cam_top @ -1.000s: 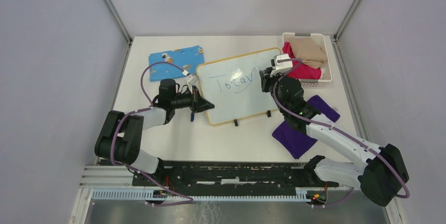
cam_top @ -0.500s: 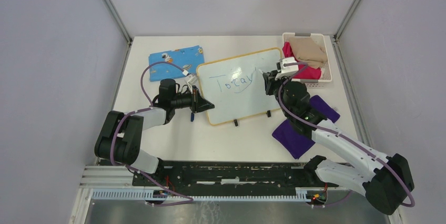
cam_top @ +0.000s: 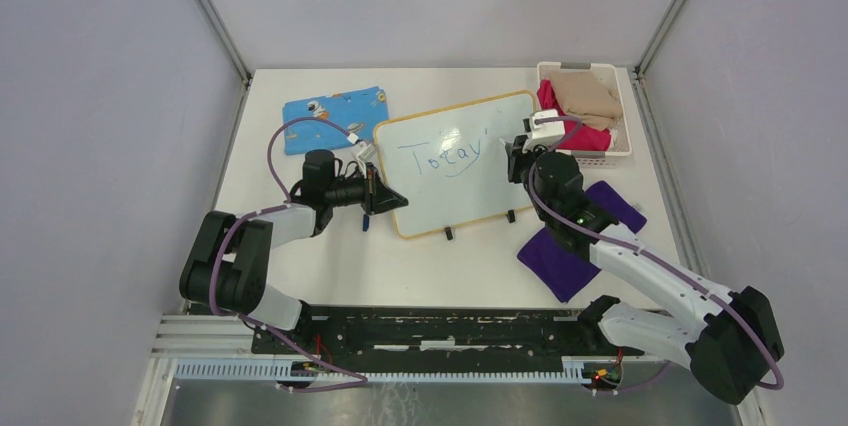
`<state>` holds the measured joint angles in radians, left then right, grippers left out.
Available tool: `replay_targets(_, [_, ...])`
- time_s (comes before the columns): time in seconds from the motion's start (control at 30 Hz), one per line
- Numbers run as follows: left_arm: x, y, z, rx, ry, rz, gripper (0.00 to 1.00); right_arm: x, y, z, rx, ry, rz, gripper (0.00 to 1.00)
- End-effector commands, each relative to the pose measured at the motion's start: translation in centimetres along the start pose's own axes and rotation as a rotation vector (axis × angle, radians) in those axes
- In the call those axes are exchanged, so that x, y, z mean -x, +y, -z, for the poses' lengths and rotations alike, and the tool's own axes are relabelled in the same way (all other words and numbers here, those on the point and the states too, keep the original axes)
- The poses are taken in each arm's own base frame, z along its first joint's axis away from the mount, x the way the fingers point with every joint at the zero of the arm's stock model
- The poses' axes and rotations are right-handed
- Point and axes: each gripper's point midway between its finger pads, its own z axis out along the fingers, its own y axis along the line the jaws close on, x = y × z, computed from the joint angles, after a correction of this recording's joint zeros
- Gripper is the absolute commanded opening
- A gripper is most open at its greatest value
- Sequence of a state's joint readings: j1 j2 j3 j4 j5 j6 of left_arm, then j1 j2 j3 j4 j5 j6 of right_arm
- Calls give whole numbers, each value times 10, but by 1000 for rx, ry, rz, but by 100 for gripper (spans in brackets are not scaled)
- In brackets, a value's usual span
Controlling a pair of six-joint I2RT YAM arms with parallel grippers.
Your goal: Write a sentence on the whiteboard
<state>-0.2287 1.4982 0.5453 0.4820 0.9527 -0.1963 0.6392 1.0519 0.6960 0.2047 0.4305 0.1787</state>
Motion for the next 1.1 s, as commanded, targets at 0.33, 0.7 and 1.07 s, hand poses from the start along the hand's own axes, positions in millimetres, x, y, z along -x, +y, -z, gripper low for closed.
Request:
replay_targets(0.33, [-5,13,-3,73,25,-81,17,27,14,-11,43,-55,-25,0])
replay_targets(0.7, [-6,14,-3,77,31,-78,17,-3,19,-4,94,4,-28,0])
replay_targets(1.07, [-6,14,-3,79,34,-79,17,-18,-7,2,-30,39,-1,0])
